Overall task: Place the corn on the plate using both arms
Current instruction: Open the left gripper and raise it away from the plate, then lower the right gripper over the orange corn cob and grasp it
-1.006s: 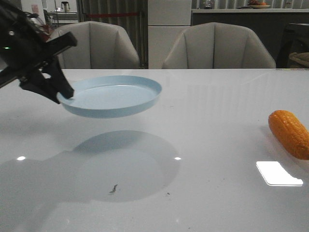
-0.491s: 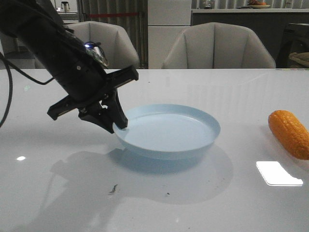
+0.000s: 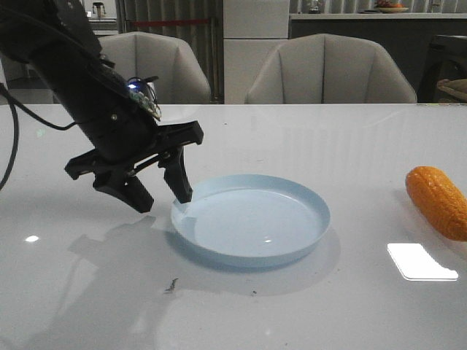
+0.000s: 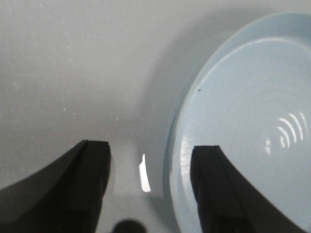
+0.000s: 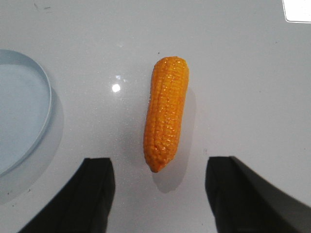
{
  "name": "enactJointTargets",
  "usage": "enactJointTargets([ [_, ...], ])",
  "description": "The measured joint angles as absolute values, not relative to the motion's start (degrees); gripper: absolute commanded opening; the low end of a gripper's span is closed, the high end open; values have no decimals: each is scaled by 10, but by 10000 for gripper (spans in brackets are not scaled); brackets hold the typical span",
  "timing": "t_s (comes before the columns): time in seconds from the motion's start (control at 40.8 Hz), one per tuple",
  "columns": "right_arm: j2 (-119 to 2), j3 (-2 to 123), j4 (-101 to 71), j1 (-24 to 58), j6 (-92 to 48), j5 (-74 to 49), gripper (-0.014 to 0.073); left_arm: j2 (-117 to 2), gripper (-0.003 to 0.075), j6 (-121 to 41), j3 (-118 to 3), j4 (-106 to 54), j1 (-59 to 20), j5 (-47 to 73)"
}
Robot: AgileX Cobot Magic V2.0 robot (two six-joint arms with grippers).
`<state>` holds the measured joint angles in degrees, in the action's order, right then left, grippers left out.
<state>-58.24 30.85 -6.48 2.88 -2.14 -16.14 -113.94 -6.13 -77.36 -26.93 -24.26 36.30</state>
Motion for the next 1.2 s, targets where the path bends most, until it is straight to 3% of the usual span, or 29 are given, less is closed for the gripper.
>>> enactJointTargets([
  [0.245,-583,308,-65,29,-21,-161,491,-1034,452,-61,-807,-154,-233,368],
  [0.442,-617,344,-65,29,-5,-180,483,-914,451,-62,-786,-52,-175,323],
  [0.638,-719,435,-64,29,0,-203,487,-785,451,-62,-666,-36,-86,271],
  [0.81,-830,526,-60,29,0,-211,558,-684,451,-62,-535,-34,-24,263],
  [1.202,-995,611,-58,29,0,-240,587,-542,451,-62,-377,-33,6,254],
])
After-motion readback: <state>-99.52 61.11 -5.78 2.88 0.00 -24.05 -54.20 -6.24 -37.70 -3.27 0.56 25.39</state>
